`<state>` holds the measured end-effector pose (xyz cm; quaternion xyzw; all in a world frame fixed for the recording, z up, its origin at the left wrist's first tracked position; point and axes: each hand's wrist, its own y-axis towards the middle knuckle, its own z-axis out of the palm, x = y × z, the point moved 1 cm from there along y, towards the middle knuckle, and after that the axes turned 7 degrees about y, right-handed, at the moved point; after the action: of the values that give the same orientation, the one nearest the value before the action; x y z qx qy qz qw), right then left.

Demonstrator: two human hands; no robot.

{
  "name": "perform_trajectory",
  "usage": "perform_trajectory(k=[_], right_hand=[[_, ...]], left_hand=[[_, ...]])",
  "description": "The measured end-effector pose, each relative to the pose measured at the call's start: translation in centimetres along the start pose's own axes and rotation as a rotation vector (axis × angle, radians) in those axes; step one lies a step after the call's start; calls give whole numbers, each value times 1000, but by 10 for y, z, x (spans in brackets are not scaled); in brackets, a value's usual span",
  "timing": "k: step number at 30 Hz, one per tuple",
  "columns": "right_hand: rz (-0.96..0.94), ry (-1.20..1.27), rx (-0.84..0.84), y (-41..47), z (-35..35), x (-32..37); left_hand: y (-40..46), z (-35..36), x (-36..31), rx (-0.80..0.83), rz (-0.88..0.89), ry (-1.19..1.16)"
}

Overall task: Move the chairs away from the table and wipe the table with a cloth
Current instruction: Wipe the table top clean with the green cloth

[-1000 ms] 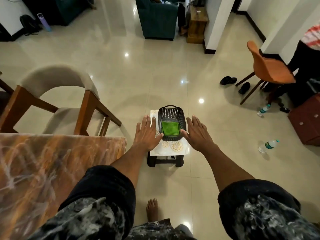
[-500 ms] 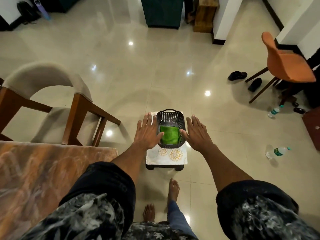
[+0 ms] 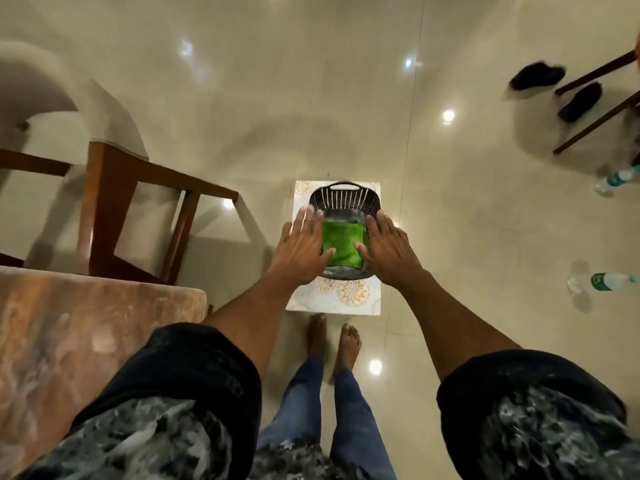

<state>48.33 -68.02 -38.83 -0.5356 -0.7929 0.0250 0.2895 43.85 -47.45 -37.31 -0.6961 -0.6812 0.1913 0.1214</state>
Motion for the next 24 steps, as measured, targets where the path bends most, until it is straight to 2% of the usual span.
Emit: perform_trajectory(k=[7, 12, 15, 21, 24], right_hand=[[18, -18, 127, 93, 95, -59], [-9, -41, 145, 152, 144, -78], [2, -84, 128, 176, 159, -84], [109, -180, 107, 194, 170, -88], [118, -192, 115, 192, 171, -86]], left_hand=[[127, 108, 4, 74, 123, 27], [201, 171, 18, 120, 133, 75], [224, 183, 15, 168, 97, 68], [242, 192, 16, 30, 17, 140], [236, 186, 16, 31, 8, 70]])
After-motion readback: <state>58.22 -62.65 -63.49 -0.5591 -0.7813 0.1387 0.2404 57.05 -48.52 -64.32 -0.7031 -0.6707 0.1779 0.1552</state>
